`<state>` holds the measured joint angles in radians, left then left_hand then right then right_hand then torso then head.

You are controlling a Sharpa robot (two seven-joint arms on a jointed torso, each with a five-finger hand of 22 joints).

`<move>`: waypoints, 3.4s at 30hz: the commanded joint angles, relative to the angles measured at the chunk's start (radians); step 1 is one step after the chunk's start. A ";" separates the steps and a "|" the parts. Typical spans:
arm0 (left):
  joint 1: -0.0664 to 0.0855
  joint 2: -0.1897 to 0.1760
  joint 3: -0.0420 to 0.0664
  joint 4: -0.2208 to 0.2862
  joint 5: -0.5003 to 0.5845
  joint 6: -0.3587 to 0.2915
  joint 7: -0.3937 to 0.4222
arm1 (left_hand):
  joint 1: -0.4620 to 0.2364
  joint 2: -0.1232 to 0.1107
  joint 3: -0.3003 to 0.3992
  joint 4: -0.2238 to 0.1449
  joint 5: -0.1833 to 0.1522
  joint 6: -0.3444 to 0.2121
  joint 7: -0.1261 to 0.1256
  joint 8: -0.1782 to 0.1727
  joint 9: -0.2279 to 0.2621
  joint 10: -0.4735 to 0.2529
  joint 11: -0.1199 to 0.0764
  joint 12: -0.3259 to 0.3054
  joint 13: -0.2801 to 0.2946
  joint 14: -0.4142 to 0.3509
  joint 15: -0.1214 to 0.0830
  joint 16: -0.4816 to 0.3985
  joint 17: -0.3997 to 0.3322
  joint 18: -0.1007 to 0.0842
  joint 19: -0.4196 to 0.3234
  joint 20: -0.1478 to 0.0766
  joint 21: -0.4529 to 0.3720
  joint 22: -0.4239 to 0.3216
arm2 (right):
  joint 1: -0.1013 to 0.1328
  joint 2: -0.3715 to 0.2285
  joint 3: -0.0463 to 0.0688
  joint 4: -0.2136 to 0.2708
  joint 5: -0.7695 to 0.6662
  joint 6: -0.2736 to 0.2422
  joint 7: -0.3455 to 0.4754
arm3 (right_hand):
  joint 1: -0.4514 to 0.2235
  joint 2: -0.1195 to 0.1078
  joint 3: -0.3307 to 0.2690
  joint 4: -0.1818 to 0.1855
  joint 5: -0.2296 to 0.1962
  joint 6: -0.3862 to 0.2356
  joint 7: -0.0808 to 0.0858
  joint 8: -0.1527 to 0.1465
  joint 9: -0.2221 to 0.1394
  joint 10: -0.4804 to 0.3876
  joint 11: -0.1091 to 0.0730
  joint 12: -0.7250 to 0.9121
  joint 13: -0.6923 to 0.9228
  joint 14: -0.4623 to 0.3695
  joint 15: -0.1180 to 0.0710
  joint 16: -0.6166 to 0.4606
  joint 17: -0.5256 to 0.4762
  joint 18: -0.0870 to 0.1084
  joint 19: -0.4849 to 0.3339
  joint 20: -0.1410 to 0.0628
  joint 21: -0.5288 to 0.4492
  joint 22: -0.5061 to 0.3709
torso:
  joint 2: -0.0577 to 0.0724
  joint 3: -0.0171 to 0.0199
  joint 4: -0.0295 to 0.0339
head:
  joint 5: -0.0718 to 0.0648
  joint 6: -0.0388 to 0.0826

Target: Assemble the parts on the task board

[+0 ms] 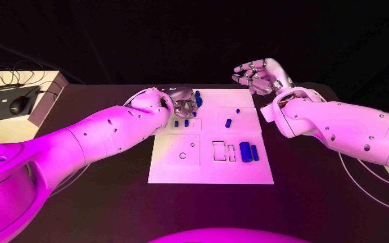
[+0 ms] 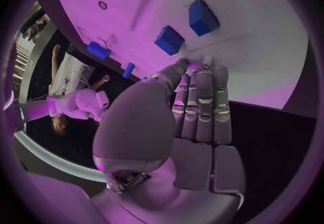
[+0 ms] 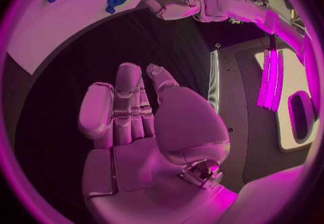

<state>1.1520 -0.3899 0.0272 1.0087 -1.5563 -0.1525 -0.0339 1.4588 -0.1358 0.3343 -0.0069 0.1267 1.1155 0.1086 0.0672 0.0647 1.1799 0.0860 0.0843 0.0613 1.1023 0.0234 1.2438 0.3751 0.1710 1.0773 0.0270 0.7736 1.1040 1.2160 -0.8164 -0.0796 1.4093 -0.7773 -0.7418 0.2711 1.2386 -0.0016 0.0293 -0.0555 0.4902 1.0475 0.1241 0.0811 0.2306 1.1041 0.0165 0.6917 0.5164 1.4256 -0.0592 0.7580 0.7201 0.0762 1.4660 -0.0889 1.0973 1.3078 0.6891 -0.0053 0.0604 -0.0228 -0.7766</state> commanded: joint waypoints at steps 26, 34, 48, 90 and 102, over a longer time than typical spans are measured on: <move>-0.005 0.012 -0.004 -0.009 0.029 0.039 0.016 | 0.001 0.011 0.027 -0.013 0.000 0.003 0.010 -0.004 0.000 0.018 -0.004 0.004 0.002 -0.003 -0.008 0.024 -0.005 0.020 -0.002 0.003 0.014 0.017 | 0.002 0.002 0.001 0.003 -0.007 0.008 0.007 | 0.002 0.002 0.003 -0.009 0.008 0.009 -0.002 0.003 0.001 -0.005 -0.004 0.006 -0.004 0.010 -0.004 -0.007 0.004 0.001 0.074 0.004 0.001 0.064 | -0.002 0.0000 -0.0001 | -0.004 -0.009; -0.006 0.010 -0.004 -0.008 0.026 0.042 -0.002 | 0.015 0.042 0.040 -0.041 -0.002 0.037 0.011 -0.004 0.000 0.068 -0.022 0.018 0.005 0.025 -0.024 0.041 0.007 0.018 0.011 -0.013 0.042 0.040 | 0.002 0.001 0.001 0.003 -0.009 0.009 0.008 | 0.002 0.002 0.003 -0.009 0.008 0.009 -0.002 0.004 0.001 -0.005 -0.004 0.006 -0.005 0.010 -0.004 -0.007 0.005 0.001 0.074 0.004 0.002 0.064 | -0.002 -0.0008 0.0004 | -0.004 -0.010; -0.007 -0.001 -0.003 0.000 0.056 -0.039 0.008 | 0.003 0.070 0.065 -0.082 -0.002 0.080 0.007 -0.005 0.000 0.113 -0.034 0.003 0.007 0.075 -0.037 0.015 0.040 0.009 0.034 -0.039 0.066 0.057 | 0.002 -0.002 0.001 0.005 -0.010 0.009 0.013 | -0.001 0.005 0.004 -0.007 0.010 0.013 -0.004 0.006 0.003 -0.004 -0.005 0.009 -0.007 0.013 -0.004 -0.010 0.008 0.000 0.074 0.004 0.006 0.067 | -0.003 -0.0001 0.0008 | -0.004 -0.007; -0.026 -0.129 0.062 0.109 0.147 -0.010 -0.028 | -0.001 0.064 0.049 -0.083 -0.002 0.081 0.007 -0.005 0.000 0.121 -0.035 -0.011 0.007 0.081 -0.039 -0.009 0.075 0.009 0.036 -0.038 0.060 0.056 | 0.002 -0.006 0.001 -0.002 -0.010 0.012 0.009 | -0.001 0.004 0.005 -0.008 0.012 0.012 -0.004 0.006 0.004 -0.004 -0.005 0.009 -0.009 0.013 -0.005 -0.012 0.010 0.000 0.074 0.003 0.004 0.067 | -0.015 -0.0032 0.0142 | -0.002 -0.015; -0.038 -0.103 0.049 0.075 0.137 -0.006 -0.018 | 0.000 0.064 0.048 -0.082 -0.001 0.081 0.007 -0.005 0.000 0.122 -0.035 -0.010 0.008 0.082 -0.038 -0.010 0.077 0.009 0.036 -0.038 0.060 0.056 | 0.002 -0.004 0.001 -0.002 -0.010 0.013 0.009 | -0.001 0.004 0.005 -0.008 0.012 0.012 -0.004 0.006 0.004 -0.004 -0.005 0.009 -0.009 0.013 -0.005 -0.012 0.010 0.000 0.074 0.003 0.004 0.067 | -0.015 -0.0020 0.0138 | -0.003 -0.018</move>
<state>1.1138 -0.4956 0.0752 1.0848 -1.4145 -0.1693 -0.0628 1.4588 -0.0704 0.3886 -0.0895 0.1212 1.1893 0.1150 0.0567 0.0631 1.2940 0.0501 0.0801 0.0684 1.1795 -0.0144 1.2376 0.4517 0.1629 1.1149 -0.0103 0.8354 1.1601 1.2174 -0.8215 -0.0796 1.4064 -0.7794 -0.7391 0.2709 1.2386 -0.0016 0.0319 -0.0581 0.4958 1.0557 0.1188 0.0810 0.2332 1.1017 0.0142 0.6955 0.5088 1.4327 -0.0664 0.7504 0.7295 0.0762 1.4660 -0.0889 1.0974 1.3077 0.6743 -0.0078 0.0737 -0.0253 -0.7941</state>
